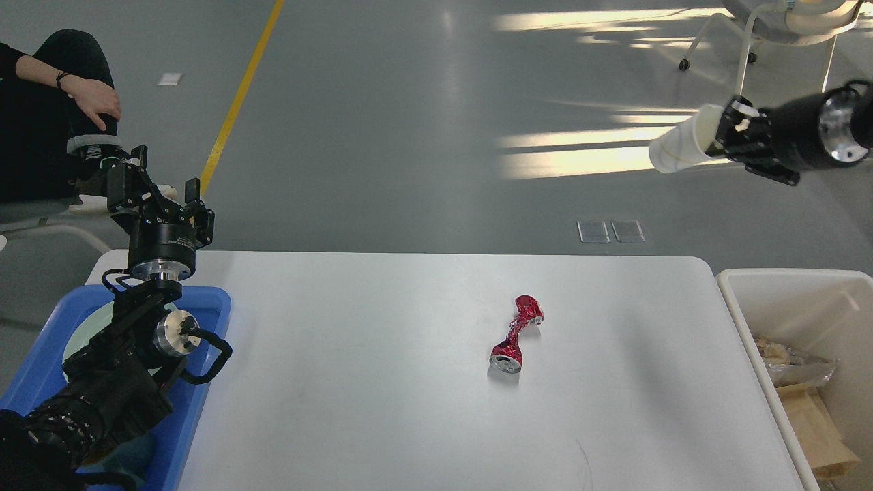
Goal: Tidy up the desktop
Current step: 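Carry the paper cup to the white bin and release it, then move the right gripper to the red crushed can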
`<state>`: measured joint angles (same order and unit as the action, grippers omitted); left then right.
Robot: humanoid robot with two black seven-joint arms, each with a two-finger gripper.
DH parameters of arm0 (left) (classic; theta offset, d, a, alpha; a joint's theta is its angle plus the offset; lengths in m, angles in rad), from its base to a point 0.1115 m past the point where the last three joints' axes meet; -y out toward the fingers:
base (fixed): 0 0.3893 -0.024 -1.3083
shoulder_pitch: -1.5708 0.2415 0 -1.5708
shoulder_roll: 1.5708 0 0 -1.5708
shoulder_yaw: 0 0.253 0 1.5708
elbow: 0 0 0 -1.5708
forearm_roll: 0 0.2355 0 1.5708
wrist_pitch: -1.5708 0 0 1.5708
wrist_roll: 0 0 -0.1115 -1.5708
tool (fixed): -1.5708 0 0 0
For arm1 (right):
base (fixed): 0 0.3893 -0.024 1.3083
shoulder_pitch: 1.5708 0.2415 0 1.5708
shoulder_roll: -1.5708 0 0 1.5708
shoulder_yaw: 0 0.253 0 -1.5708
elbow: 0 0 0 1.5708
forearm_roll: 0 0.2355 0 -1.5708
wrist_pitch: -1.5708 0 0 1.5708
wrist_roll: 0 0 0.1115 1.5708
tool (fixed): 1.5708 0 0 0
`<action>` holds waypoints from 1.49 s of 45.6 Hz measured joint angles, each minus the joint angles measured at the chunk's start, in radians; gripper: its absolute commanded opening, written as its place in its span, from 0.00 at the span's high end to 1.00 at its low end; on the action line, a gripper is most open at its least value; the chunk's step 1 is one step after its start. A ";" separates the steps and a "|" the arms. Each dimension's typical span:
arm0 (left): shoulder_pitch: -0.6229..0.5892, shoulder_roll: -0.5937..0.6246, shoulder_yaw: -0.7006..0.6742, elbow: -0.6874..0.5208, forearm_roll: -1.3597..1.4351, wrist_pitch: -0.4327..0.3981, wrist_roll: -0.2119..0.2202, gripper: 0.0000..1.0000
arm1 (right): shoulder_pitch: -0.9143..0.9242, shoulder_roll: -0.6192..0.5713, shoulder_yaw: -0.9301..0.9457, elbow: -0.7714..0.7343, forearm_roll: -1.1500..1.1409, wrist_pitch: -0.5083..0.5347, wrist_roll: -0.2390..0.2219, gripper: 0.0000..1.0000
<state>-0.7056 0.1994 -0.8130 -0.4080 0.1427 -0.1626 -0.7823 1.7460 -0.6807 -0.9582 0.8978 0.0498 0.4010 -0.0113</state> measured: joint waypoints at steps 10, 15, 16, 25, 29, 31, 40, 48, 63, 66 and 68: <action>0.000 0.000 0.000 0.000 0.000 0.000 0.000 0.03 | -0.338 -0.010 0.008 -0.268 0.003 -0.007 -0.007 1.00; 0.000 0.000 0.000 0.000 0.000 0.000 0.000 0.03 | -0.493 -0.004 0.017 -0.383 0.011 -0.015 -0.008 0.71; 0.000 0.000 0.000 0.000 0.000 0.000 0.000 0.03 | -0.519 -0.001 0.019 -0.403 0.013 -0.017 -0.008 0.60; 0.000 0.000 0.000 0.000 0.000 0.000 0.000 0.03 | -0.702 0.057 0.040 -0.509 0.017 -0.151 -0.009 0.01; 0.000 0.000 0.000 0.000 0.000 0.000 0.000 0.03 | -0.756 0.070 0.053 -0.514 0.018 -0.250 -0.008 0.01; 0.000 0.000 0.000 0.000 0.000 0.000 0.000 0.03 | -0.773 0.077 0.057 -0.514 0.018 -0.277 -0.008 0.00; 0.000 0.000 0.000 0.000 0.000 0.000 0.000 0.03 | -0.785 0.086 0.063 -0.505 0.022 -0.309 -0.007 0.00; 0.000 0.000 0.000 0.000 0.000 0.000 0.000 0.03 | -0.698 0.088 0.069 -0.419 0.022 -0.304 -0.007 0.00; 0.000 0.000 0.000 0.000 0.000 0.000 0.000 0.03 | -0.252 0.109 -0.004 -0.077 0.022 -0.212 -0.007 0.00; 0.000 0.000 0.000 0.000 0.000 0.000 0.000 0.03 | -0.174 0.126 -0.009 -0.004 0.022 -0.176 -0.007 0.00; 0.000 0.000 0.000 0.000 0.000 0.000 0.000 0.03 | -0.126 0.142 -0.012 0.040 0.023 -0.147 -0.007 0.00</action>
<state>-0.7056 0.1994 -0.8130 -0.4081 0.1427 -0.1626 -0.7823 1.6195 -0.5390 -0.9707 0.9374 0.0723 0.2537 -0.0184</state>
